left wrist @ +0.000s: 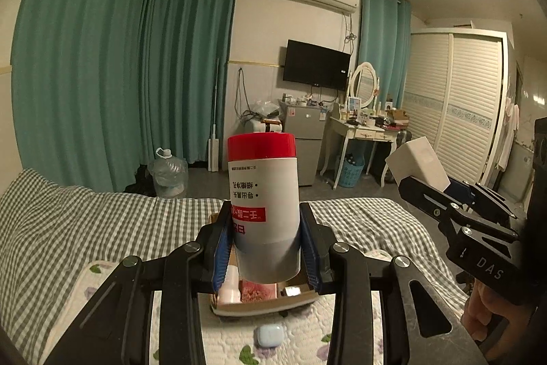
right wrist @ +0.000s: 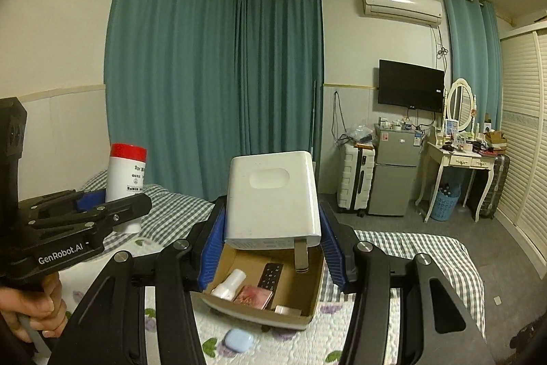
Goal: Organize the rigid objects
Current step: 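Carry the pill bottle and charger up over the box with both tools, then open both tools to drop the pill bottle and charger into the box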
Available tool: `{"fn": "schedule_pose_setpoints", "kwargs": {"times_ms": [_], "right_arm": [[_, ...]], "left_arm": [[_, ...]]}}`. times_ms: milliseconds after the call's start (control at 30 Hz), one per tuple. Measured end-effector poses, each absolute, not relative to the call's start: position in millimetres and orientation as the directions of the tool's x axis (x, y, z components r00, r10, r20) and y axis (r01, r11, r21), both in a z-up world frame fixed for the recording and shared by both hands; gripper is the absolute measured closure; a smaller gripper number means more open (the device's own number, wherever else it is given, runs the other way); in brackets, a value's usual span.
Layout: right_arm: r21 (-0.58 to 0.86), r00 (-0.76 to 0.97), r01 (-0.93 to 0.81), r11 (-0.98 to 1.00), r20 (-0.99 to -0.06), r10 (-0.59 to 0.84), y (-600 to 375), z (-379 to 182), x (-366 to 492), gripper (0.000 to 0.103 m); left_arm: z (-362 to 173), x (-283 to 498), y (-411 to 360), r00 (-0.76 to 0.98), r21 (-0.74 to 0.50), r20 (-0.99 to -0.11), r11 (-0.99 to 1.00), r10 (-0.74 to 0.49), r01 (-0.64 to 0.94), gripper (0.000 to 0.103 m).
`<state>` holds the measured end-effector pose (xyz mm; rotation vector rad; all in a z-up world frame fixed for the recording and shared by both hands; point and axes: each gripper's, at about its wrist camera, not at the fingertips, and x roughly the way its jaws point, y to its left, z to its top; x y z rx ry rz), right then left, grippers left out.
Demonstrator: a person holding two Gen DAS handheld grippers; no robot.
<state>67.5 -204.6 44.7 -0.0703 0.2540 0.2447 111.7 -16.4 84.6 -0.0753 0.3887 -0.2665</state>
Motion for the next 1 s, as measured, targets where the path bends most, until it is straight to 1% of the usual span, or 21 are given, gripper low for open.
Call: {"fn": "schedule_pose_setpoints", "kwargs": {"times_ms": [167,367,667,1000], "right_arm": [[-0.045,0.934,-0.247,0.968,-0.278,0.225,-208.1,31.8,100.8,0.052],[-0.049,0.919,-0.251,0.967,-0.327,0.222,-207.9,3.9,147.4,0.052],[-0.05,0.861,-0.269,0.962,-0.461,0.217,-207.7,-69.8,215.1,0.052],[-0.044,0.78,-0.286,0.957,-0.592,0.206,-208.6,-137.9,269.1,0.052]], "left_arm": [[69.6,139.7,-22.0,0.882,-0.126,-0.385,0.962,-0.271,0.241,0.067],[47.9,180.7,-30.7,0.862,-0.138,-0.427,0.961,-0.275,0.238,0.067],[-20.3,243.1,-43.0,0.781,-0.173,-0.557,0.959,-0.283,0.225,0.067],[-86.6,284.0,-54.3,0.697,-0.162,-0.663,0.962,-0.272,0.221,0.066]]}}
